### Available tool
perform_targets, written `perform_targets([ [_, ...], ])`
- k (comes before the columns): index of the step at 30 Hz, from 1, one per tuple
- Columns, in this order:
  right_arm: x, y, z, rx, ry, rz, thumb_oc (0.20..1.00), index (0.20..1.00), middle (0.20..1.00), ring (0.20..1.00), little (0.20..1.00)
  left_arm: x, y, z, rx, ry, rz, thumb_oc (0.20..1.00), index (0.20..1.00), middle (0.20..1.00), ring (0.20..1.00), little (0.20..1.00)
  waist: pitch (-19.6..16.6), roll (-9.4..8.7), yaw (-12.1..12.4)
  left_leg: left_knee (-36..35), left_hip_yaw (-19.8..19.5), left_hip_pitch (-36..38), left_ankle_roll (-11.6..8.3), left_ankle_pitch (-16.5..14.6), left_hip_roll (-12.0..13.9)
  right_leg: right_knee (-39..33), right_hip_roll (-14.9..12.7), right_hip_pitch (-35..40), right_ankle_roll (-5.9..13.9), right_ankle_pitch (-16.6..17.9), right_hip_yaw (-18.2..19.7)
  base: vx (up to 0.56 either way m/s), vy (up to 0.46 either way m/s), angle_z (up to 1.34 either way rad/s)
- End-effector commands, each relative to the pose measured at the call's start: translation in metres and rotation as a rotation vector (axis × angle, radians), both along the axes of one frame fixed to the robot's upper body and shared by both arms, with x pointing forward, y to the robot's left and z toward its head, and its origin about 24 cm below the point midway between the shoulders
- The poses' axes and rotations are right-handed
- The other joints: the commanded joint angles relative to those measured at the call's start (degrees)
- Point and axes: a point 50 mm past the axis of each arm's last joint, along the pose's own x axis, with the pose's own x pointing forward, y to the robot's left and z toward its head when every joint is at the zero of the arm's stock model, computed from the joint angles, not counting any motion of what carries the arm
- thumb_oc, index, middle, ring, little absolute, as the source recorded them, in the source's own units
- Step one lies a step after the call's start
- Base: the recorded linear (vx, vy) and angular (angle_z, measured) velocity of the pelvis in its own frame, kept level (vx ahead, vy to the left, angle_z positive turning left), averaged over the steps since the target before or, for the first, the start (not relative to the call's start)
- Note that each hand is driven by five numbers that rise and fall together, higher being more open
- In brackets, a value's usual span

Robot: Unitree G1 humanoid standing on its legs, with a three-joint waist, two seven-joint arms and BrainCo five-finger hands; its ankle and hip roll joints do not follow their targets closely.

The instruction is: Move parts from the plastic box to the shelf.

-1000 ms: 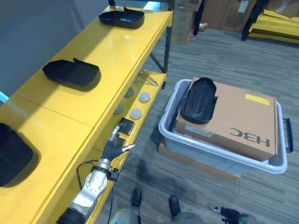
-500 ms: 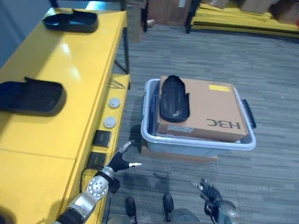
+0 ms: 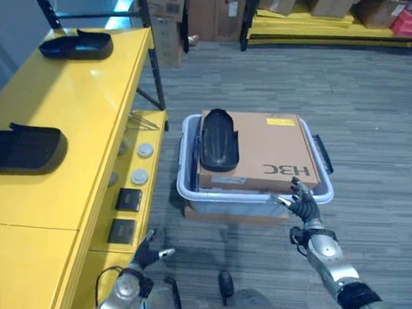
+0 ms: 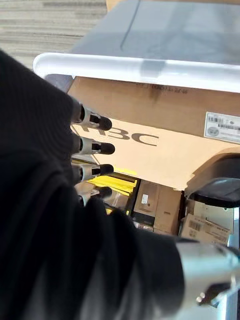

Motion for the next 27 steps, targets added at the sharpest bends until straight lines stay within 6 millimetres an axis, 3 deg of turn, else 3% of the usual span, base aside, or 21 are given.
perform_targets([
  [1,0.023,-0.023,0.034,-0.13,-0.105,-0.093,1.0,1.0,1.0,1.0,1.0,0.021,-0.024,0.012,-0.033,-0.077,-0.121,1.0,1.0,1.0,1.0,1.0,0.5,1.14,1.5,-10.6,-1.4,6.1,-0.12,4.6,0.2,2.1,-1.5,-2.5,3.67,1.0,-0.4,0.02,0.036,0.38],
  [5,0.055,-0.037,0.067,-0.174,-0.159,-0.18,1.0,1.0,1.0,1.0,1.0,0.017,-0.016,0.004,0.02,-0.022,-0.19,1.0,1.0,1.0,1.0,1.0,2.2,1.41,3.1,-13.3,-3.0,7.6,0.22,3.9,-1.0,1.8,-2.5,-4.6,4.65,1.9,-2.0,-0.01,0.033,0.22],
  [7,0.062,-0.038,0.074,-0.181,-0.167,-0.196,1.0,1.0,1.0,1.0,1.0,0.017,-0.013,0.003,0.025,-0.015,-0.188,1.0,1.0,1.0,1.0,1.0,2.6,1.39,3.4,-13.4,-3.2,7.5,0.33,3.7,-1.3,1.9,-2.7,-4.9,4.75,2.0,-2.1,-0.02,0.025,0.15],
  [8,0.075,-0.04,0.088,-0.199,-0.183,-0.24,1.0,1.0,1.0,1.0,1.0,0.018,-0.009,0.002,0.041,-0.007,-0.196,1.0,1.0,1.0,1.0,1.0,3.7,1.36,4.0,-13.0,-3.6,6.6,0.71,3.4,-1.8,2.3,-3.0,-5.9,4.88,2.1,-2.2,-0.06,0.026,0.12],
  [17,0.108,-0.065,0.146,-0.278,-0.278,-0.478,1.0,1.0,1.0,1.0,1.0,0.033,-0.008,0.004,0.047,-0.013,-0.189,1.0,1.0,1.0,1.0,1.0,8.9,2.53,6.1,-9.7,-5.5,0.6,1.46,3.2,-3.4,5.6,-4.0,-11.1,4.46,1.6,-2.0,-0.07,0.035,0.07],
  [23,0.122,-0.066,0.165,-0.353,-0.225,-0.502,1.0,1.0,1.0,1.0,1.0,0.039,-0.009,0.006,0.02,-0.017,-0.168,1.0,1.0,1.0,1.0,1.0,11.9,3.41,7.8,-7.7,-7.0,-2.9,1.55,3.1,-4.2,6.9,-5.0,-14.0,4.37,1.6,-2.5,-0.02,0.007,0.04],
  [27,0.126,-0.07,0.163,-0.421,-0.123,-0.496,1.0,1.0,1.0,1.0,1.0,0.044,-0.012,0.011,-0.005,-0.049,-0.169,1.0,1.0,1.0,1.0,1.0,13.3,3.88,8.5,-7.1,-7.5,-4.5,1.61,3.3,-4.6,7.4,-5.4,-15.5,4.38,1.7,-2.8,-0.04,-0.007,0.09],
])
